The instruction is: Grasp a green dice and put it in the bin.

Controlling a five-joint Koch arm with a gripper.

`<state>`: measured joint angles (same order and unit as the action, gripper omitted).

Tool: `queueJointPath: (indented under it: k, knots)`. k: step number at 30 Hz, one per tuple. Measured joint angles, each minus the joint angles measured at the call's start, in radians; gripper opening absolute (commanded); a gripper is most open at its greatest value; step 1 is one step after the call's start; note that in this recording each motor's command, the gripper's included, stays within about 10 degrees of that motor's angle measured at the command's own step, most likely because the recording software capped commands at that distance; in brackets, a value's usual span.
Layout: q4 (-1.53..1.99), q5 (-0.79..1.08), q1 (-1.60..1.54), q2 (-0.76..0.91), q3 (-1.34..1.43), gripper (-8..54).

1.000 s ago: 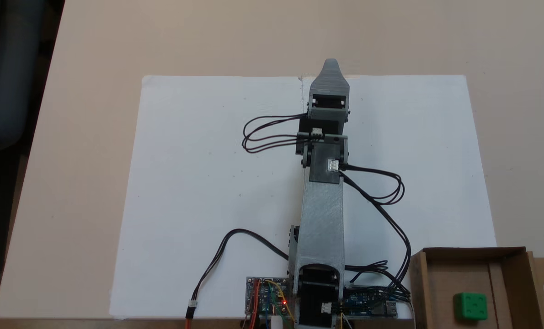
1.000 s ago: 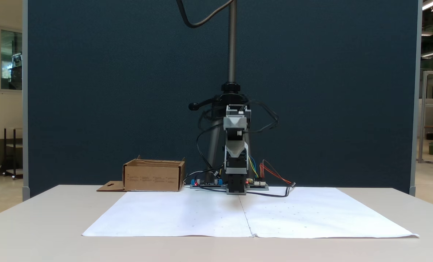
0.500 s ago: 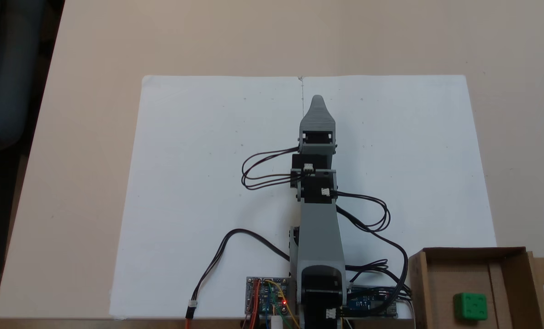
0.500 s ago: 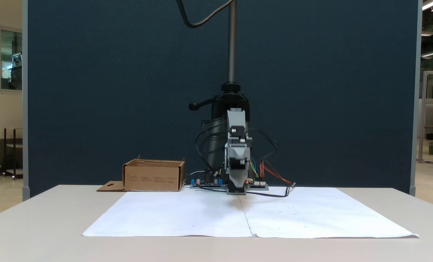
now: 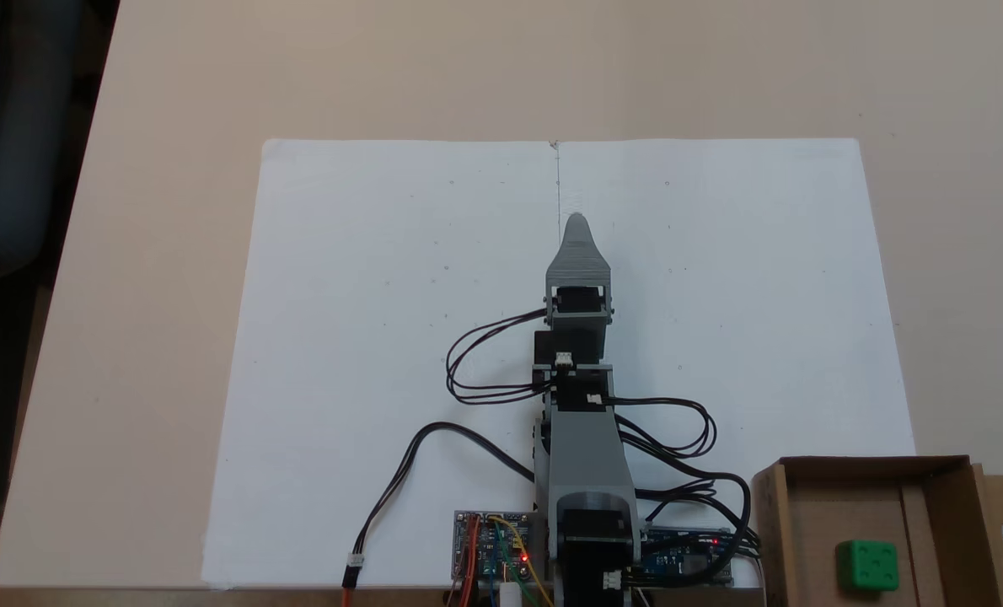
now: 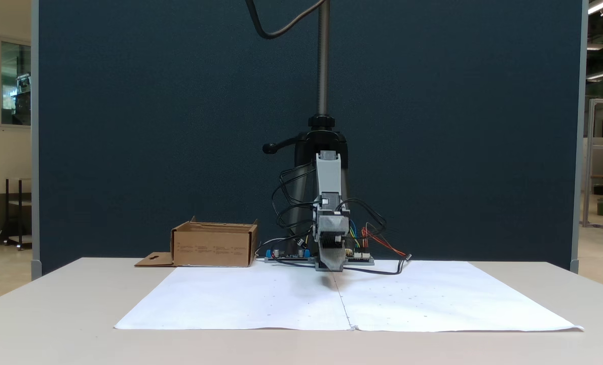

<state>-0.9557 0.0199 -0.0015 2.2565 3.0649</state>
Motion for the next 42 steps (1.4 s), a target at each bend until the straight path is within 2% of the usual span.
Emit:
queueJointPath:
  k: [23, 42]
  knots:
    - [-0.666, 0.002, 0.002, 0.002, 0.000, 45.4]
    - [-0.681, 0.002, 0.002, 0.000, 0.000, 45.3]
